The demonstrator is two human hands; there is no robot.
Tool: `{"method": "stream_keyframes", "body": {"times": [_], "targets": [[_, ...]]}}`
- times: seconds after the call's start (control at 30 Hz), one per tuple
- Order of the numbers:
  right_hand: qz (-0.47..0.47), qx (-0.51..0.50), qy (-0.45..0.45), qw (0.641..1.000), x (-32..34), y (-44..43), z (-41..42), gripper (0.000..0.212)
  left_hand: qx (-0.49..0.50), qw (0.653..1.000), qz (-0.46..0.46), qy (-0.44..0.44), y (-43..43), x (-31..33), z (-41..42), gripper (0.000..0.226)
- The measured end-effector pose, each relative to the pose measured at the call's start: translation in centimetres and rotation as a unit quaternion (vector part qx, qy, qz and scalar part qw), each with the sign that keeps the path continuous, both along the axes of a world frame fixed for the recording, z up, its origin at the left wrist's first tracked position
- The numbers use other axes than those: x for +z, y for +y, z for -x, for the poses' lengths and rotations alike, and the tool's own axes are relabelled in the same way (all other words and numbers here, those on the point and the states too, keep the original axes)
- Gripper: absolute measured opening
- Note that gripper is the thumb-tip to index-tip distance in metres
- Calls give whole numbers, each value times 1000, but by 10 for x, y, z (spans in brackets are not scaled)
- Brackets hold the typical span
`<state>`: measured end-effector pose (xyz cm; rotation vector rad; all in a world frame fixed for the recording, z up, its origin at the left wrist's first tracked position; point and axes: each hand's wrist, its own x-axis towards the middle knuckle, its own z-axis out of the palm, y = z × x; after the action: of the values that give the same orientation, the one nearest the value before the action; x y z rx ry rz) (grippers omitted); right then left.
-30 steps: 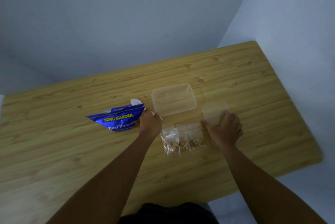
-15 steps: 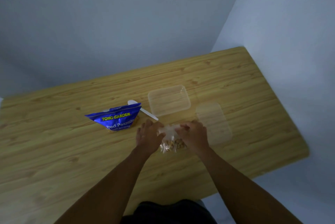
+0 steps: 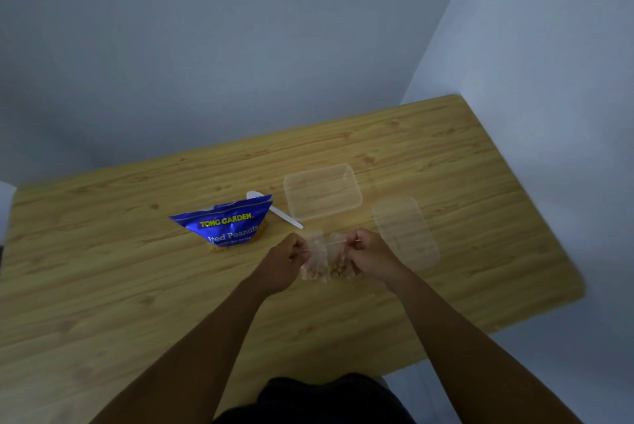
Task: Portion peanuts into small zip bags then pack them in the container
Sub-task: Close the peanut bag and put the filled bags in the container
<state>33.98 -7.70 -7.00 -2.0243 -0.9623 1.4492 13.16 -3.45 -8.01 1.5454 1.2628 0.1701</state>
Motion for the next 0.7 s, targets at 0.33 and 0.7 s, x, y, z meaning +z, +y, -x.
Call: {"method": "stream_keyframes", "body": {"times": [0.33, 0.7], "targets": [[-67, -43, -11, 997, 17, 54, -20, 10, 131, 985, 57, -98, 41, 42, -17, 16], [-121, -44, -108, 986, 6, 143, -28, 19, 229, 973, -12, 19, 122, 33, -70, 27]]}}
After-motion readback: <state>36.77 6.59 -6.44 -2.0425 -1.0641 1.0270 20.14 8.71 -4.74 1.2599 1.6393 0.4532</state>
